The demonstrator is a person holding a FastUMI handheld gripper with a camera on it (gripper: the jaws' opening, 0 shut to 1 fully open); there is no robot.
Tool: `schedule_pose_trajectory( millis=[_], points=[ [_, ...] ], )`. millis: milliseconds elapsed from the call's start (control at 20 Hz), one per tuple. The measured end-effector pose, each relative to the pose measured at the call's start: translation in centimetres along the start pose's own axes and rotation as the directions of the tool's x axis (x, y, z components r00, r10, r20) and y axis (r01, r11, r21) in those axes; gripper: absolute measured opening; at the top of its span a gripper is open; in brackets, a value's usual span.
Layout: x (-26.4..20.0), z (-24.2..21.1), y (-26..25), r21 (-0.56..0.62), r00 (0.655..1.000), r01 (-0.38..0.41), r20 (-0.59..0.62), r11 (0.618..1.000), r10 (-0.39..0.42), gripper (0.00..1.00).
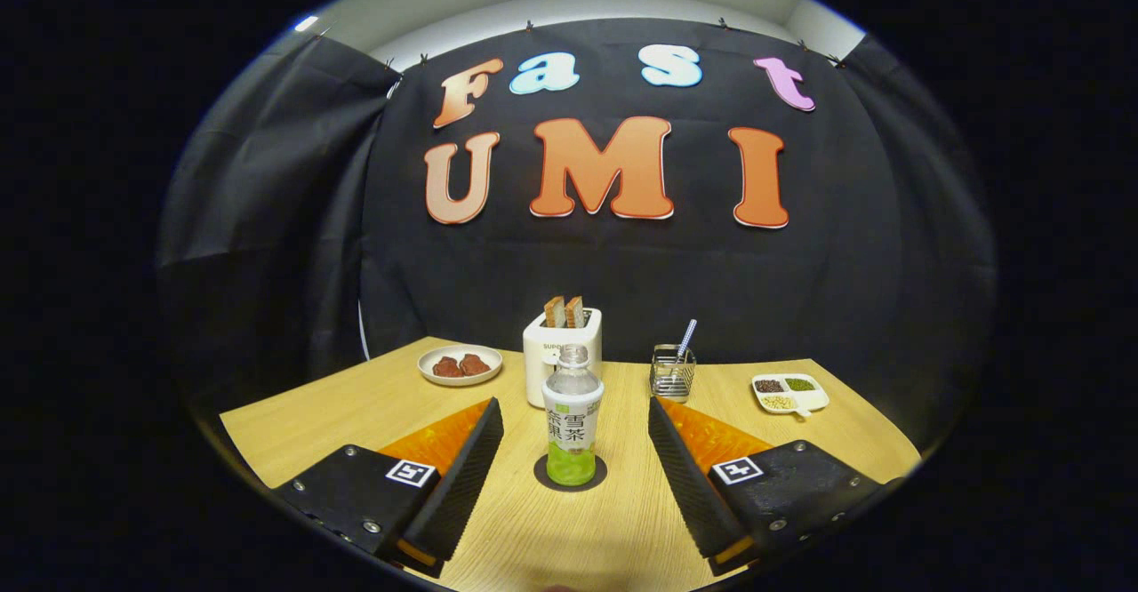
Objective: Take the bottle from table, then pour the juice into the cup, finally place the bottle on the coaster
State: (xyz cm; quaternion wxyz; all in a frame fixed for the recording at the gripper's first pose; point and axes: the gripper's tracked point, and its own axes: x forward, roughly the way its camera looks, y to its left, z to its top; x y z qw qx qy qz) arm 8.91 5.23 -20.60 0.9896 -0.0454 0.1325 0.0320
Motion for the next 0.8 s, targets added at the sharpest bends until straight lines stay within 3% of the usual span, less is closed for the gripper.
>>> schedule_pose_trajectory(
  millis=[400,800],
  points=[
    [-9.9,2.6,-2.8,-0.019,0.992,0.058,0.116,0.998,-0.055,0.97],
    [-15.6,5.6,-6.5,0.066,0.968,0.134,0.207,0.989,-0.145,0.97]
  ],
)
